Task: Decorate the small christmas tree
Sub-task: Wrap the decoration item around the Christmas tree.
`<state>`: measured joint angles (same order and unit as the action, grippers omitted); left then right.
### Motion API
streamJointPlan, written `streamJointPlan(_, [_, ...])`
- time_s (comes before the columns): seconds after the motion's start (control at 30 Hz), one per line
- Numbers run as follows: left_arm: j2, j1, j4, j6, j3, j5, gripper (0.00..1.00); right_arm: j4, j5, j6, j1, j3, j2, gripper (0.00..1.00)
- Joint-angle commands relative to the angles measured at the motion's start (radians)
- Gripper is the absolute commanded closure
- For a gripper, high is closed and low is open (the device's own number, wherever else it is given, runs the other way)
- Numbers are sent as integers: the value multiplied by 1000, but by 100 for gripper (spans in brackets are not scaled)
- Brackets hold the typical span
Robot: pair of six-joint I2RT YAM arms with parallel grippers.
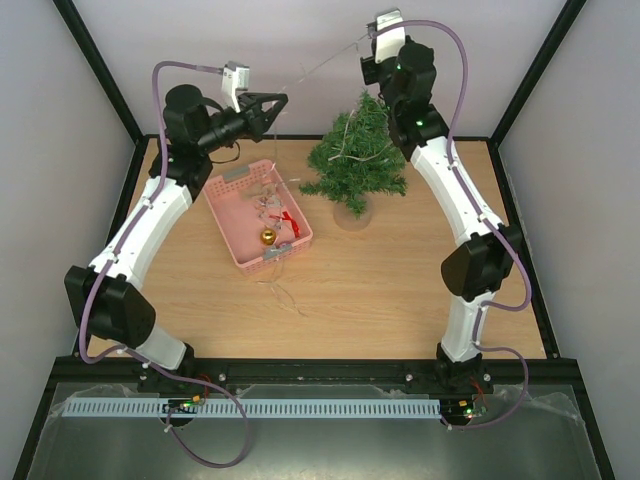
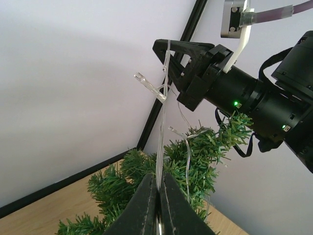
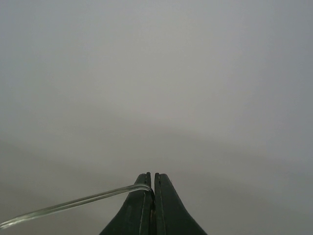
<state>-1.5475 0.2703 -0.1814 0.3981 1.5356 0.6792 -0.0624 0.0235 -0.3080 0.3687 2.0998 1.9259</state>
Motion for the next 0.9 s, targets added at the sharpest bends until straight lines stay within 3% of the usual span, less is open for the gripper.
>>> streamJointPlan(0.0, [-9, -12, -28, 13, -12, 10, 98, -67, 64, -2, -33, 3, -29, 98])
streamJointPlan(0.37, [19, -13, 180, -96, 7, -114, 98, 52, -110, 100, -38, 77, 37, 97])
streamJointPlan(0.5, [54, -29, 231, -97, -21, -137, 98, 146, -225, 150, -40, 101, 22, 87])
streamJointPlan(0.67, [96, -34, 231, -81, -69, -99, 98, 258, -257, 167, -40, 105, -23, 69])
streamJointPlan(0.87, [104, -40, 234, -76, -98, -72, 98, 398, -277, 141, -48, 106, -58, 64])
